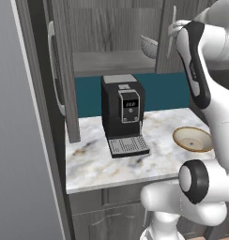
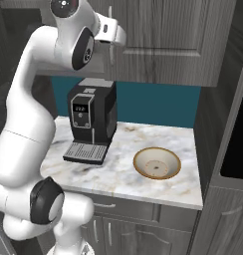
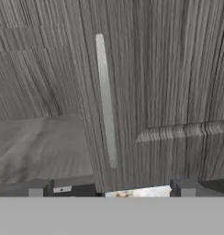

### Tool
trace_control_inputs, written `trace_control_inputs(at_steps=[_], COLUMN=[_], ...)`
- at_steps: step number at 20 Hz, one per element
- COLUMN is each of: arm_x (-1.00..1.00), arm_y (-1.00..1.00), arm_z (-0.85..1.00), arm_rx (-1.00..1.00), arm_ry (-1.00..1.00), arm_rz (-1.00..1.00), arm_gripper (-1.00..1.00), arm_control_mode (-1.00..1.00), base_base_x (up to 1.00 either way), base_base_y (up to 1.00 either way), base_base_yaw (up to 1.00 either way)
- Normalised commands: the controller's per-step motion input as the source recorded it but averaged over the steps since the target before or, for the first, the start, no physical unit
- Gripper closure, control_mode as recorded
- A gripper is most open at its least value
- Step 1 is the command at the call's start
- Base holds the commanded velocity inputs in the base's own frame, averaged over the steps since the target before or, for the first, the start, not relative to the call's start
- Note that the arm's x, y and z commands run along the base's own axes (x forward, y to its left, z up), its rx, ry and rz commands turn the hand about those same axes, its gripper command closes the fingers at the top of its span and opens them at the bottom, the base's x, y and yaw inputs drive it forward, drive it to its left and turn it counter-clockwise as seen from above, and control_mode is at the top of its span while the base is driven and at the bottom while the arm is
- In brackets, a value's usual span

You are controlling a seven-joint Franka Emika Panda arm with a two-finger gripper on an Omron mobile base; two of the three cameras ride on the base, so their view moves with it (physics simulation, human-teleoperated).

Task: Open the cabinet and setup a tea strainer by placing it in the bowl upright.

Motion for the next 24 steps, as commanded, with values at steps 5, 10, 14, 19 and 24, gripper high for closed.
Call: trace_control_inputs(at_steps=[5, 10, 14, 19, 24], arm_x=[0.72, 0.44, 0.37, 0.42, 0.42], arm_y=[0.00, -0.10, -0.17, -0.01, 0.00], arm_z=[-0.02, 0.00, 0.00, -0.06, -0.10], arm_rx=[-0.05, -0.03, 0.00, 0.00, 0.00], arm_ry=[0.00, 0.00, 0.00, 0.00, 0.00], arm_rz=[0.00, 0.00, 0.00, 0.00, 0.00], arm_gripper=[-1.00, -1.00, -1.00, -1.00, -1.00], arm_control_mode=[-1.00, -1.00, -1.00, -1.00, -1.00], base_base_x=[0.00, 0.00, 0.00, 0.00, 0.00], base_base_y=[0.00, 0.00, 0.00, 0.00, 0.00], base_base_yaw=[0.00, 0.00, 0.00, 0.00, 0.00])
